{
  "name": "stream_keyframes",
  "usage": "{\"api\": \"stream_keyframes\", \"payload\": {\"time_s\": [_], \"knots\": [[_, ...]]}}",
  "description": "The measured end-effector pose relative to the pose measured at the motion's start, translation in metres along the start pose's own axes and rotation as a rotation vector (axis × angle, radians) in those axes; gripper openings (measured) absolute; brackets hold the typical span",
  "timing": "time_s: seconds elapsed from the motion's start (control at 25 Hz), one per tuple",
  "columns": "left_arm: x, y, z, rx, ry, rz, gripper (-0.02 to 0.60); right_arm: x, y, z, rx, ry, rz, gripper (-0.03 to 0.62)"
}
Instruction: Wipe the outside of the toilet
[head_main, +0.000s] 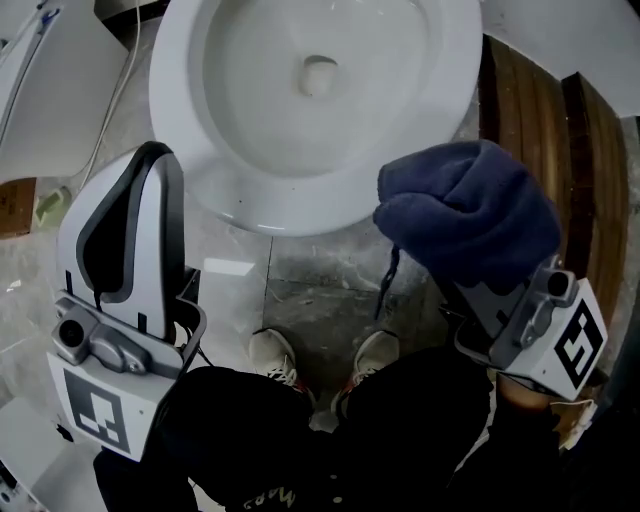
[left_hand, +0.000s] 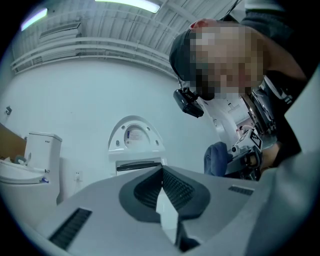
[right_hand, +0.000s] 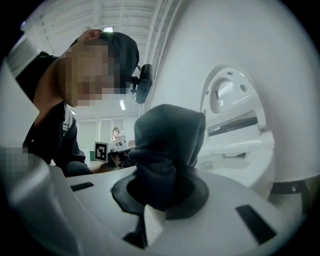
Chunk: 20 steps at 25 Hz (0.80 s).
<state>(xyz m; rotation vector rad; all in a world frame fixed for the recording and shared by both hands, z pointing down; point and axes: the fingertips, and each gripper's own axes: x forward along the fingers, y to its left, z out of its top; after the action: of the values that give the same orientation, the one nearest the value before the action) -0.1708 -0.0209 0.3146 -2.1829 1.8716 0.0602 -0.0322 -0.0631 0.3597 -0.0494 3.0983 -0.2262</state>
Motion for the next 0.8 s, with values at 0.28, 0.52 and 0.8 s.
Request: {"api": "stream_keyframes", "payload": {"time_s": [0.28,0.52,0.8], "knots": [[0.023,0.03,0.013,0.004,0.023,0.055,0.011,0.012,-0.059,0.05,-0.1,-0.057,-0.234,0.041],[0.038,0.044,0.046,0.012,0.0,0.105,0.011,0.007,-0.087,0.093,-0.189,-0.086,-0.42,0.041],[0.059,0.068,0.107,-0.01,0.014,0.18,0.011,-0.017,-0.111,0.158,-0.25,-0.089,-0.567,0.041]]}}
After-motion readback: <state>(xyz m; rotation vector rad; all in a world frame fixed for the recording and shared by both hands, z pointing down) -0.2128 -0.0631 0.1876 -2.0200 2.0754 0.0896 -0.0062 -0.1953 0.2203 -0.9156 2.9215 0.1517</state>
